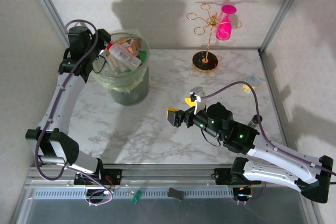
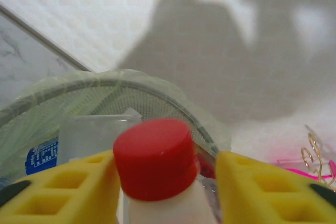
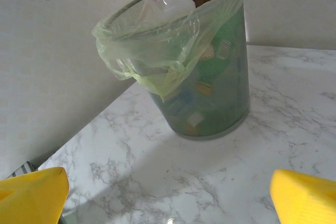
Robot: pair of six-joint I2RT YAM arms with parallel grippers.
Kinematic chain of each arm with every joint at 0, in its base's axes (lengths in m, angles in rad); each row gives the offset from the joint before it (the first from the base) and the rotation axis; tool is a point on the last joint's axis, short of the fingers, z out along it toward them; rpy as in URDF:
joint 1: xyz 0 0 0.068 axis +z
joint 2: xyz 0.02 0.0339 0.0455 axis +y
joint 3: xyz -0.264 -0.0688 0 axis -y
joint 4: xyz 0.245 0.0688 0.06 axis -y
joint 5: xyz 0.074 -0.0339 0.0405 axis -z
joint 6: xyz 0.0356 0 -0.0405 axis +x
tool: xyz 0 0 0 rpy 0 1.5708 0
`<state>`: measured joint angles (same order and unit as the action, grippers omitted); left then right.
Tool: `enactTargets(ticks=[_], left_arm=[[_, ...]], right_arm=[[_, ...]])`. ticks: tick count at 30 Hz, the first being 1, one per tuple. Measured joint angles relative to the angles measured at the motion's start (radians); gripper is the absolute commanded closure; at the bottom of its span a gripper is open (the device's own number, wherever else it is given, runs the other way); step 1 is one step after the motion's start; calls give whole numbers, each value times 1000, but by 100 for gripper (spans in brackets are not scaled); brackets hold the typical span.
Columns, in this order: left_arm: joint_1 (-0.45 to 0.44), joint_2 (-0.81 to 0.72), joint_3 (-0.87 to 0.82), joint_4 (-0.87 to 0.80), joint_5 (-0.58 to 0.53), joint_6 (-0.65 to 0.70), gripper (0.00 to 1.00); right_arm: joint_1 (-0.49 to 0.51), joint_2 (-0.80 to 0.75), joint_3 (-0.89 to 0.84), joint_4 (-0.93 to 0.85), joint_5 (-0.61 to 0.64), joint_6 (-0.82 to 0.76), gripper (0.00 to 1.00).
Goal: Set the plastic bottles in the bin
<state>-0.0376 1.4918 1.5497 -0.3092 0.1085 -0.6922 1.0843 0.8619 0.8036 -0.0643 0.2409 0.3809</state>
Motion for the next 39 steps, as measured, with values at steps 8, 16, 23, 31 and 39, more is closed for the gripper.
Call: enactTargets(ticks=[8,16,23,31,39], left_arm=[[-8,-35,18,-10,-50,44,49],[-151,-50,31,3,-45,159,69],[-155,3,-25,27,-25,195,70],[-129,23,-99,73,5,192,71],[-129,4,-99,60,4,195,64]], right_arm=[[0,0,5,1,2,0,2],[0,21,5,18,0,1,1],[0,23,5,19,0,6,2],[0,-3,5,19,3,9,1],[0,-6,5,15,8,8,1]])
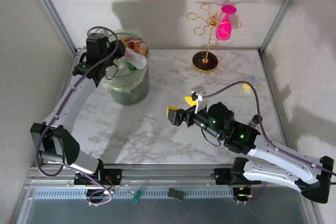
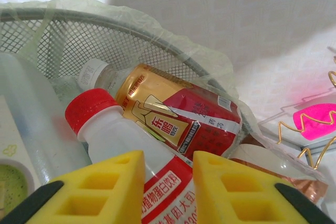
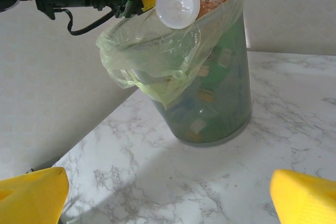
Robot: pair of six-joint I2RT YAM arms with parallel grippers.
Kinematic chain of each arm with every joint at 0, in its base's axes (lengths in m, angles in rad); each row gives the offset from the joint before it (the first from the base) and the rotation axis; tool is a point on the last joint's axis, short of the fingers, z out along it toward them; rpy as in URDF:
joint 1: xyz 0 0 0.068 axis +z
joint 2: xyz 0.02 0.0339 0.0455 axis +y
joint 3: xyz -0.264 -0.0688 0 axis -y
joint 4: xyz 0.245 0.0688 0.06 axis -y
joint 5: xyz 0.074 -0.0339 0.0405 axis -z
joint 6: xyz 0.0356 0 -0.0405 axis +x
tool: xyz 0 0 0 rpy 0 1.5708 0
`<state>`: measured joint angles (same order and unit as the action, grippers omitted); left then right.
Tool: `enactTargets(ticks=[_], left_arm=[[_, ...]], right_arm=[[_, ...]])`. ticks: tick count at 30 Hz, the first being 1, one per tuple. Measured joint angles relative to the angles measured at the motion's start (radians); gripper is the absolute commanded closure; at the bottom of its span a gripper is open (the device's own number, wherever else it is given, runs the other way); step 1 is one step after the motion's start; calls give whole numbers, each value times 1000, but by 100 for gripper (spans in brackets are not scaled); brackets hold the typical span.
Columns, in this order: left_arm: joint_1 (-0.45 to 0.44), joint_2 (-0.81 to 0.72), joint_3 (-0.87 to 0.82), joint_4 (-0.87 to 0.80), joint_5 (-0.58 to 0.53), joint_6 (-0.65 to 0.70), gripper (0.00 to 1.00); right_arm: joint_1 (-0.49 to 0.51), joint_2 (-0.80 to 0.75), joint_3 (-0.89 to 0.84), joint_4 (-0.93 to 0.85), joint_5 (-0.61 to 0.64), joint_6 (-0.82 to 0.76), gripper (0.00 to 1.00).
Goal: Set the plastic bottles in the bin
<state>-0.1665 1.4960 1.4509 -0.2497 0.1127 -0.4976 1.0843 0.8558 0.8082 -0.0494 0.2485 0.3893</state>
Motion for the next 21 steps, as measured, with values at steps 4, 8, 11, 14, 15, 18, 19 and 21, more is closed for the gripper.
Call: enactTargets(ticks=[4,8,11,14,15,18,19,21], left_arm=[[-15,-59,0,-5,-1,19,62],[-103,-121,6,5,14,54,71],[-188,-119,19,6,64,79,77],[-256,-102,12,1,101,97,77],[-271,-99,4,-3,107,103,77],[-293,-91,-13,2,119,117,76],[-293,-90,-15,-2,119,121,76],[-289,-84,-18,-6,109,128,76]], right_arm=[[0,-1,2,-8,21,0,2],[0,-5,13,-24,44,-1,2],[0,-9,26,-29,67,-1,1],[0,-22,33,-41,100,0,2],[0,-28,33,-48,112,1,2],[0,-43,33,-63,142,7,1],[0,-48,33,-68,151,8,2],[0,-52,33,-74,158,11,2]])
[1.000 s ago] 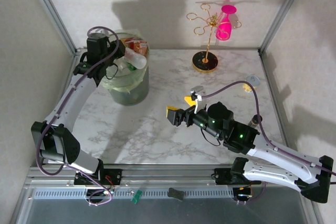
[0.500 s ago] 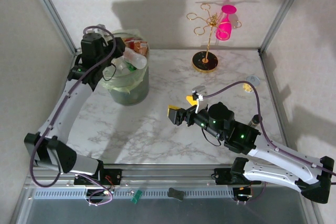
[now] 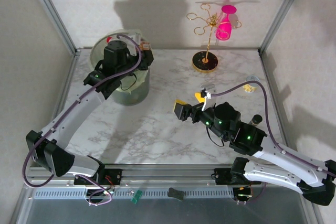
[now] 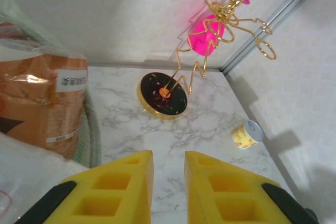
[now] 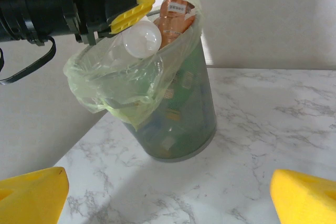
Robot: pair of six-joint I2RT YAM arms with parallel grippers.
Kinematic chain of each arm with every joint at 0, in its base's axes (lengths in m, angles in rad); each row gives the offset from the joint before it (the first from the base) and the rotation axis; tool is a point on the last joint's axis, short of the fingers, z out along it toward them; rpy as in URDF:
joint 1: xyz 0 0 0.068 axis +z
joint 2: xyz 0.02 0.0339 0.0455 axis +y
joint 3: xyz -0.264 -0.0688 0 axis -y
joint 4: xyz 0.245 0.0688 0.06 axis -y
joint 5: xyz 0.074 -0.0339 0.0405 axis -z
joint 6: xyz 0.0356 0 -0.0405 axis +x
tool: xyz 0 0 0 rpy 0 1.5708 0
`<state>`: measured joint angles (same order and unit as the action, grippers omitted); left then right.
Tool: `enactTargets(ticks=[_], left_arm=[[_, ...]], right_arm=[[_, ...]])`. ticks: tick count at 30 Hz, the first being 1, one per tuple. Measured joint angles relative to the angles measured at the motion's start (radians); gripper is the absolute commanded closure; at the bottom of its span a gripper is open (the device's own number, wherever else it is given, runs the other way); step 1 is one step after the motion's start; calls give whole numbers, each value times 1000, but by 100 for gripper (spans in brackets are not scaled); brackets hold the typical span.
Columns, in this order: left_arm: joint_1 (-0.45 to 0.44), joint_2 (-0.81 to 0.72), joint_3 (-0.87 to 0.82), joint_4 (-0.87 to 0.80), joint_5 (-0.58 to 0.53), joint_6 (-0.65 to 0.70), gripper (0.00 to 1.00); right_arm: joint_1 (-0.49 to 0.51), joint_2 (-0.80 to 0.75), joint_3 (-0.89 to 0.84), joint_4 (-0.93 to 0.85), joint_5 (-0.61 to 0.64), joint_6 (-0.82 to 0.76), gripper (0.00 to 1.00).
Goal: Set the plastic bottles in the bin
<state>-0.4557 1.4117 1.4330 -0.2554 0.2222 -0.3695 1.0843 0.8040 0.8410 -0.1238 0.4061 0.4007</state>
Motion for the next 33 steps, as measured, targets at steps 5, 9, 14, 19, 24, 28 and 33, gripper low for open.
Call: enactTargets(ticks=[5,9,14,19,24,28,33], left_arm=[[30,41,-2,-26,-6,3,76],[51,47,-2,-31,8,2,73],[51,21,-6,5,91,0,58],[53,-92,-44,98,152,3,53],[122,-138,-45,205,164,-34,65],[213,-66,-30,229,151,-87,72],[238,72,-2,191,117,-102,73]], right_arm=[[0,-2,1,-9,14,6,1],[0,-7,1,-16,14,7,1],[0,-14,1,-20,14,7,2],[0,-14,1,-20,14,6,2],[0,-11,1,-18,17,6,1],[0,2,1,-18,17,6,1],[0,2,0,-18,19,7,1]])
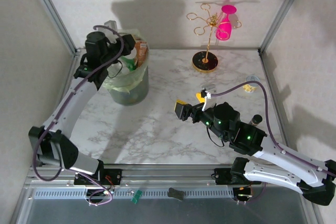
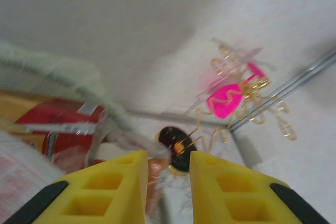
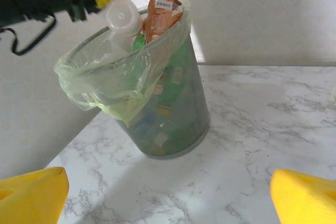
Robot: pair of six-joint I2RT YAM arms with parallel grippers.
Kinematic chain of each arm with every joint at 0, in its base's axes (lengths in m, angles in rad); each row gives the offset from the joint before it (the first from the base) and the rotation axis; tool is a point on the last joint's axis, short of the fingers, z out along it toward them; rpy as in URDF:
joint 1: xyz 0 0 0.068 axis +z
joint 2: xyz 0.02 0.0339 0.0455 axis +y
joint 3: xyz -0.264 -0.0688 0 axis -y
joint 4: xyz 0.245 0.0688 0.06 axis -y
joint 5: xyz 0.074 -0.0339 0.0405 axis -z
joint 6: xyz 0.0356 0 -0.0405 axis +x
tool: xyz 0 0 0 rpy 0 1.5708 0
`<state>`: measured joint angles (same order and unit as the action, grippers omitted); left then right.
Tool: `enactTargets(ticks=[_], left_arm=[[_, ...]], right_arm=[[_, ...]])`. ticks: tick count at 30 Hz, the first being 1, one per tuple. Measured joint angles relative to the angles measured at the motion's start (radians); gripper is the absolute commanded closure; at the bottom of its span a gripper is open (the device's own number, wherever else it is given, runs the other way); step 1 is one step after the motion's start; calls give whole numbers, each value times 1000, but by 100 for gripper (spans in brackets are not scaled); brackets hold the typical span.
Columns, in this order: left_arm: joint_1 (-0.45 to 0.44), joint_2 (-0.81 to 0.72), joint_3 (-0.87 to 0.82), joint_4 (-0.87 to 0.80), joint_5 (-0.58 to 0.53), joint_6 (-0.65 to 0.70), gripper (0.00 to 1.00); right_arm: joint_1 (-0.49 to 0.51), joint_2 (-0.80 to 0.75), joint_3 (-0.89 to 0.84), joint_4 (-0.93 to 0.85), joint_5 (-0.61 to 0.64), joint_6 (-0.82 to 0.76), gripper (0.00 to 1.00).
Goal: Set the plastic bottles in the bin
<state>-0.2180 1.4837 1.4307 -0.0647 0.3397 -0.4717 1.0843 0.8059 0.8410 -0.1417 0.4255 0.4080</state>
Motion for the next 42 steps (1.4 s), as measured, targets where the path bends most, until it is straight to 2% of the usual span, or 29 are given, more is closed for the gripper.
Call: enactTargets(ticks=[9,24,28,30,32,36,42], left_arm=[[0,-8,-97,61,-34,-1,73],[12,-77,-100,15,-21,-4,55],[7,-154,-109,9,-23,5,45],[-12,-209,-113,6,-37,31,37],[-52,-274,-124,9,-55,63,1],[-138,-425,-204,29,-86,114,1],[-216,-670,-416,72,-233,175,1]], right_arm=[[0,-6,-11,0,2,0,2],[0,7,-2,12,-11,-39,1],[0,-23,-1,42,-29,-78,1],[0,-41,4,48,-24,-101,1],[0,-50,25,48,-9,-131,1],[0,-50,90,39,33,-191,1],[0,-100,82,85,112,-320,1]])
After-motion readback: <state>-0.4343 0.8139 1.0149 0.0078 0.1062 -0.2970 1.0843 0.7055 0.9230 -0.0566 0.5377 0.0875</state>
